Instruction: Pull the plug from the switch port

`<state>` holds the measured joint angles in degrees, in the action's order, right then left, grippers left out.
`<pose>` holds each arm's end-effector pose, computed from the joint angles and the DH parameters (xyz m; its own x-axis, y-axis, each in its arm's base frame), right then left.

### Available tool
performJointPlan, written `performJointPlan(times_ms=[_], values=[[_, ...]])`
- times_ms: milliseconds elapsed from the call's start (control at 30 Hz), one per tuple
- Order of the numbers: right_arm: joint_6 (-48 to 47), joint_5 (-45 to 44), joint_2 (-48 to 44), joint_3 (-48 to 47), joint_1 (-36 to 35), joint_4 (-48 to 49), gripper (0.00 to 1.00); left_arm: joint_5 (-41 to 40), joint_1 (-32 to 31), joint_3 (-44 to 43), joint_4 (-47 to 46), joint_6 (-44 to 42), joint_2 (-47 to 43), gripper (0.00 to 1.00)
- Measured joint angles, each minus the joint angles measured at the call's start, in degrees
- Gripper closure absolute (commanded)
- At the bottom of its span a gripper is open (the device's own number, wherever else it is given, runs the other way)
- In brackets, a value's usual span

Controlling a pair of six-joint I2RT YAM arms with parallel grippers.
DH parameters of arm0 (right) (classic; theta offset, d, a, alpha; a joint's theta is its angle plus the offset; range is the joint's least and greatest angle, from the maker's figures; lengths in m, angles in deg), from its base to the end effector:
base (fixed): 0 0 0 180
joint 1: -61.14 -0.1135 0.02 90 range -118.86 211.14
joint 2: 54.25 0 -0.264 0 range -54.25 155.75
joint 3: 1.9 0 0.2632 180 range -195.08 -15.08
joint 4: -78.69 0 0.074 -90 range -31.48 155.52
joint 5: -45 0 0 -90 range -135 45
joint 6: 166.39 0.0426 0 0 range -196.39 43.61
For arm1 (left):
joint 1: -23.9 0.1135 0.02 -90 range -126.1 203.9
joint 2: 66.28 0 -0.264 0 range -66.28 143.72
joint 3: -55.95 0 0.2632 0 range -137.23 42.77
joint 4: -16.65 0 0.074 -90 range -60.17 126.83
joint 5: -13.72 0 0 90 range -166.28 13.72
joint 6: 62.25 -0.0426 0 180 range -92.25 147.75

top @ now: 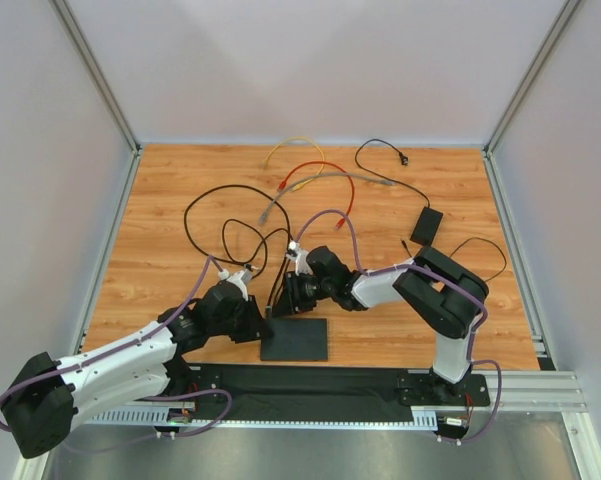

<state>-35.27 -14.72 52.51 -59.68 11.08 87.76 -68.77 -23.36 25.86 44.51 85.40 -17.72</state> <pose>0.2107 0.2851 0.0966 -0.9090 -0.2010 -0.3651 -0.4150 0.5178 0.7481 0.1148 -0.1324 0.1439 -0.9296 -0.2282 -0.2896 0.0077 0.7734 -0.6339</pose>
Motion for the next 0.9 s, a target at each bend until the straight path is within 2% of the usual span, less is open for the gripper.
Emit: performJointPlan(times_ms=[133,333,533,900], values=[[0.13,0.81,1.01,-0.87,0.00,0.33,0.69,0.00,0.00,0.04,-0.15,0.04,0.00,0.76],[0.68,1.60,1.92,-1.31,-0.02,0.81,0.87,-0.02,0.00,0.13,-0.20,0.09,-0.13,0.76],[1.57,1.68,1.95,-1.33,0.00,0.79,1.00,-0.11,-0.02,0.37,0.46,0.11,-1.29,0.76],[2.08,1.20,1.97,-1.33,0.00,0.74,1.00,-0.31,-0.02,0.85,0.74,0.13,-2.23,0.76]])
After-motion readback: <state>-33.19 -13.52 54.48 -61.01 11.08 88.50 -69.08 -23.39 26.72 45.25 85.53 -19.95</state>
